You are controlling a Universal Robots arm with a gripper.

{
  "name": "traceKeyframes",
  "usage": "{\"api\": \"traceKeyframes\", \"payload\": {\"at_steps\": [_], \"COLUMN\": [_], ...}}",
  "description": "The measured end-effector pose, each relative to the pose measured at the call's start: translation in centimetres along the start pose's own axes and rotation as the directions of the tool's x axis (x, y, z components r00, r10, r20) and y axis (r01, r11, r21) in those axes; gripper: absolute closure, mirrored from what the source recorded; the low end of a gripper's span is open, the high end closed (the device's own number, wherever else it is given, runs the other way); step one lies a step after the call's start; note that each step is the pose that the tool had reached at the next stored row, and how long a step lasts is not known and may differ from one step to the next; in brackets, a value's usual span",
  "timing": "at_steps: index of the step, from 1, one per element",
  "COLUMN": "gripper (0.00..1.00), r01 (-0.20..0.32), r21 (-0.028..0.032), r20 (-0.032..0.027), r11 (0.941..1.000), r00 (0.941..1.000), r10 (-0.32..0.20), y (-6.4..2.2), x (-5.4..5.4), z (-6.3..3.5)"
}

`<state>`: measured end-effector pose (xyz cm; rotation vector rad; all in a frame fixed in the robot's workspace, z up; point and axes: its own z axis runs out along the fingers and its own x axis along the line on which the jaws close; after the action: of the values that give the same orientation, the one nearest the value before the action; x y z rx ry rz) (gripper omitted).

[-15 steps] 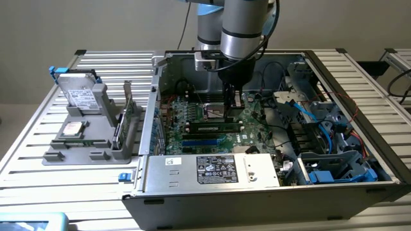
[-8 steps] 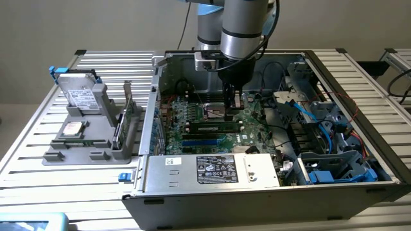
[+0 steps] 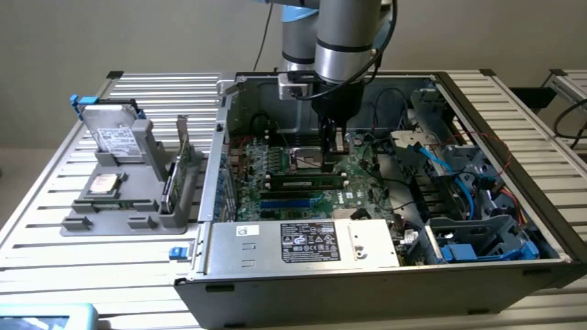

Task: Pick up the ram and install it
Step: 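Press down the ram until it locks into place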

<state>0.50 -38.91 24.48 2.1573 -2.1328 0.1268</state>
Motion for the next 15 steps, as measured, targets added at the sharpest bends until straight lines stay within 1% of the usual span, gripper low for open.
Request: {"api": "traceKeyframes", "payload": {"at_steps": [1,2,3,9,13,15], "gripper": [0.89,0.89,0.89,0.89,0.89,0.89], "r01": [-0.001,-0.001,-0.001,-0.001,-0.002,-0.001], "r21": [0.0045,0.0070,0.0080,0.0088,0.0095,0.0096], "r20": [-0.0017,-0.0012,-0.0013,-0.0016,-0.0021,-0.0034], "r11": [1.0000,1.0000,1.0000,1.0000,1.0000,1.0000], "r00": [1.0000,1.0000,1.0000,1.0000,1.0000,1.0000], "r10": [0.001,0.001,0.001,0.001,0.002,0.001], "y": [-0.01,-0.03,-0.03,-0.15,-0.23,-0.24], "x": [-0.1,-0.1,-0.1,-0.2,-0.2,-0.2], "z": [0.01,0.12,0.23,0.90,1.09,1.14]}}
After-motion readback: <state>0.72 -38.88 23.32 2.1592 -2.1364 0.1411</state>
